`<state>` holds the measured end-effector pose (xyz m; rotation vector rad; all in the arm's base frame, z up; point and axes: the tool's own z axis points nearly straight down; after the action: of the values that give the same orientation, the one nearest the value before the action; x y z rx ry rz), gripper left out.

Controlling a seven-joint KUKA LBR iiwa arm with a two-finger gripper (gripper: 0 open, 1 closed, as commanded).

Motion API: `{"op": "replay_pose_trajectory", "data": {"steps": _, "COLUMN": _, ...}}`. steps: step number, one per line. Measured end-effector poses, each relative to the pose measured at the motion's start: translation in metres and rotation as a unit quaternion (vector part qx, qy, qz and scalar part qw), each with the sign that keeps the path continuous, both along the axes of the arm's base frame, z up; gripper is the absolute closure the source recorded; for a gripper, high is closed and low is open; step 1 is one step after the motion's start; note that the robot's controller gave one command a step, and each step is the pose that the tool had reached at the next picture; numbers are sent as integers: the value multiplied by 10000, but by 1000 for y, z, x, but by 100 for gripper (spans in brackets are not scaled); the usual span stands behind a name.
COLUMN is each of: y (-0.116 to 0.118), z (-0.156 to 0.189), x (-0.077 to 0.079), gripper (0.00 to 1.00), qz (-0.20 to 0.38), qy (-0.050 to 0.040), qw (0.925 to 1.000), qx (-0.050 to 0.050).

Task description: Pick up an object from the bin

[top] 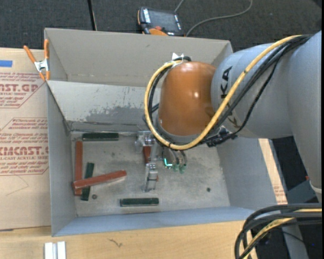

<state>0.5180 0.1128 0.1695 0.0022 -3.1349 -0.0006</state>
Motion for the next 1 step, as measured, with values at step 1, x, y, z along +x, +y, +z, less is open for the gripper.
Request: {"op": "replay_pose_trajectory", "data": {"steps": 1, "y": 39, "z": -104, "x": -11, "gripper": 0, "qz": 117, "qy": 6, "qw": 9999, "qx": -1}}
